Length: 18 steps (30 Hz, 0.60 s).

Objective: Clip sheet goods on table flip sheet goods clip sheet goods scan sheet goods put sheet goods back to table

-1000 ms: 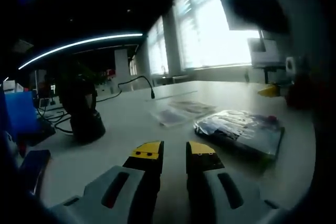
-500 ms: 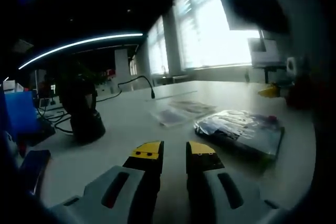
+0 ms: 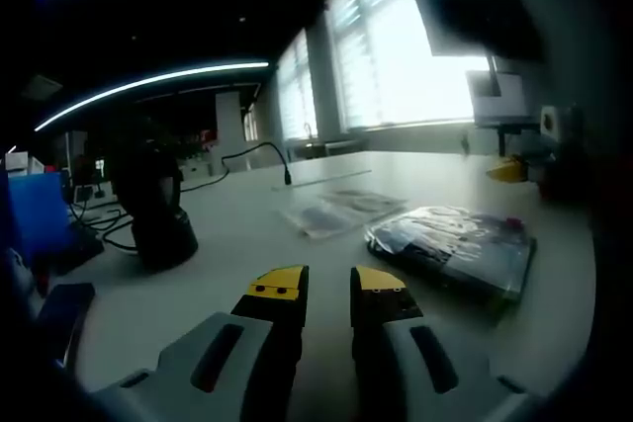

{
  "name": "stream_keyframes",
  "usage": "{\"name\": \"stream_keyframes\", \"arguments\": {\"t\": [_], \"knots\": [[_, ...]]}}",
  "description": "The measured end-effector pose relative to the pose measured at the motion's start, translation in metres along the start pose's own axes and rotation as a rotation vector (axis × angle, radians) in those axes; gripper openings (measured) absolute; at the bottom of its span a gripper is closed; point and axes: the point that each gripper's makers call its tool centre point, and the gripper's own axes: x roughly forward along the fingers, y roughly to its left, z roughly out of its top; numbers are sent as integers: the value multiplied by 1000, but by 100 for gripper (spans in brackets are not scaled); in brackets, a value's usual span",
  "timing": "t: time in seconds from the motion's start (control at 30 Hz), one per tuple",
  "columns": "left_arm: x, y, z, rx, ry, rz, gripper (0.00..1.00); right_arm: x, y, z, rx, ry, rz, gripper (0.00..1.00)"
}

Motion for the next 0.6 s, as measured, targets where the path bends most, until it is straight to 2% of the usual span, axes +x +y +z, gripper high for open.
{"name": "stream_keyframes", "arguments": {"t": [0.6], "knots": [[2,2,-2,-1,13,3,10,1,-2,0,15,0,2,0]]}}
